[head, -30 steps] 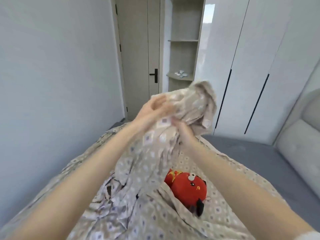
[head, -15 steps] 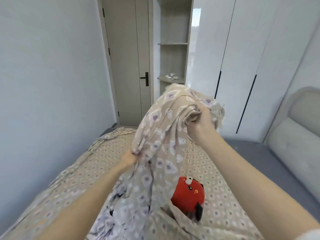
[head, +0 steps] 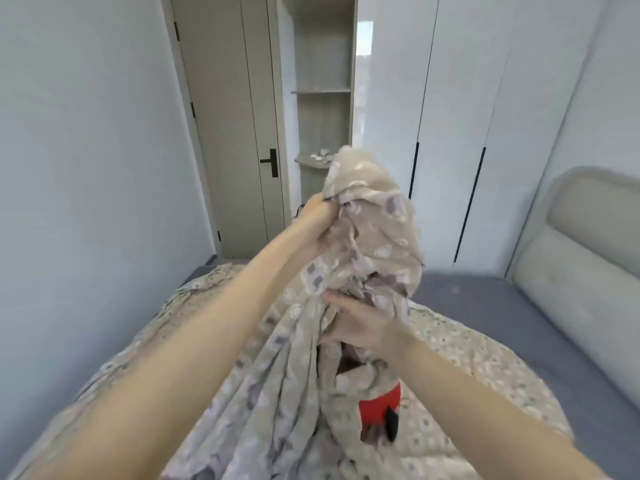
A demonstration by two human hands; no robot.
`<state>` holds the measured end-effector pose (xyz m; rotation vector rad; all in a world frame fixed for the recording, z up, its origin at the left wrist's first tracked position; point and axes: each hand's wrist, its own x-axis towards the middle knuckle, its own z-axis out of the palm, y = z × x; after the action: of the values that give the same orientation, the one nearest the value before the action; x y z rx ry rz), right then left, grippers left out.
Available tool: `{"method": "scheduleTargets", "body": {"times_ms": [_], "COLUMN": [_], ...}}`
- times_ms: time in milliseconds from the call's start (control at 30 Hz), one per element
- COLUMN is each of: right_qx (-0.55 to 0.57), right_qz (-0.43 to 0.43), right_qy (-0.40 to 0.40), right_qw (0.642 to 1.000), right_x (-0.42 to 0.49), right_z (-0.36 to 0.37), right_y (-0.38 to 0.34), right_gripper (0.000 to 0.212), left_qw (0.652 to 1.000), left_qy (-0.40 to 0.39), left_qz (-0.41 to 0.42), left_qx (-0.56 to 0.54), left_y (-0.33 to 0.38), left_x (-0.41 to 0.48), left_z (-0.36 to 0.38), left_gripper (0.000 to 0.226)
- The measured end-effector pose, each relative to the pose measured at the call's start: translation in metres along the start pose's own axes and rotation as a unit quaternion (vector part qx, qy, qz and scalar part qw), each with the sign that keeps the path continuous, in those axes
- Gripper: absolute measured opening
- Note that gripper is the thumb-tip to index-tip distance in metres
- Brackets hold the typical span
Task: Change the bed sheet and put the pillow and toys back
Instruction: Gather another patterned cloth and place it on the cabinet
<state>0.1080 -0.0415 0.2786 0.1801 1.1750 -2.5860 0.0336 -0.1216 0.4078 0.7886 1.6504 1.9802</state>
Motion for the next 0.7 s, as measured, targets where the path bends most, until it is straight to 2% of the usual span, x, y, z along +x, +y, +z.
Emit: {"method": "scheduleTargets", "body": {"times_ms": [33, 100, 133, 167, 200, 300, 367, 433, 500, 567, 633, 700], "right_qx": [0.082, 0.144, 0.195, 0.185, 0.136, 0.136, 0.138, 0.130, 0.108, 0.083, 0.066, 0.085], "right_qz": [0.031, -0.001, -0.021, -0.070, -0.132, -0.157, -0.212, -0.267, -0.310, -0.361, -0.392, -0.395], "right_qy": [-0.027, 0.001, -0.003, 0.012, 0.051, 0.132, 0.129, 0.124, 0.123, 0.112, 0.094, 0.066], "right_qw": [0.996, 0.990, 0.981, 0.980, 0.981, 0.969, 0.959, 0.947, 0.937, 0.922, 0.913, 0.912], "right_x": [-0.003, -0.001, -0.002, -0.002, -0.001, -0.011, -0.020, -0.031, -0.043, -0.064, -0.088, -0.105], "right_z": [0.006, 0.009, 0.014, 0.015, 0.013, 0.021, 0.024, 0.035, 0.048, 0.059, 0.067, 0.074], "right_y": [-0.006, -0.017, -0.022, -0.024, -0.024, -0.039, -0.056, -0.077, -0.100, -0.121, -0.137, -0.144], "right_gripper": [0.028, 0.041, 0.041, 0.035, 0.030, 0.021, 0.017, 0.015, 0.021, 0.032, 0.028, 0.027], "left_qw": [1.000, 0.996, 0.993, 0.991, 0.991, 0.969, 0.946, 0.944, 0.950, 0.933, 0.893, 0.882], "left_qy": [-0.024, -0.074, -0.096, -0.116, -0.129, -0.094, -0.060, -0.075, -0.104, -0.123, -0.133, -0.133], "left_qz": [-0.001, -0.004, -0.003, 0.004, 0.017, 0.084, 0.084, 0.036, 0.012, 0.000, -0.027, -0.046], "left_qx": [-0.014, -0.055, -0.070, -0.067, -0.033, 0.211, 0.307, 0.320, 0.296, 0.337, 0.428, 0.449], "left_y": [0.001, 0.005, 0.005, 0.005, 0.005, 0.004, -0.004, -0.016, -0.027, -0.038, -0.052, -0.076], "left_x": [-0.002, -0.004, -0.004, -0.003, -0.003, -0.009, -0.018, -0.028, -0.035, -0.038, -0.042, -0.043], "left_z": [0.011, 0.023, 0.023, 0.020, 0.014, -0.006, -0.021, -0.034, -0.042, -0.043, -0.037, -0.032], "left_gripper": [0.028, 0.022, 0.019, 0.021, 0.029, 0.062, 0.089, 0.119, 0.136, 0.142, 0.144, 0.153]}}
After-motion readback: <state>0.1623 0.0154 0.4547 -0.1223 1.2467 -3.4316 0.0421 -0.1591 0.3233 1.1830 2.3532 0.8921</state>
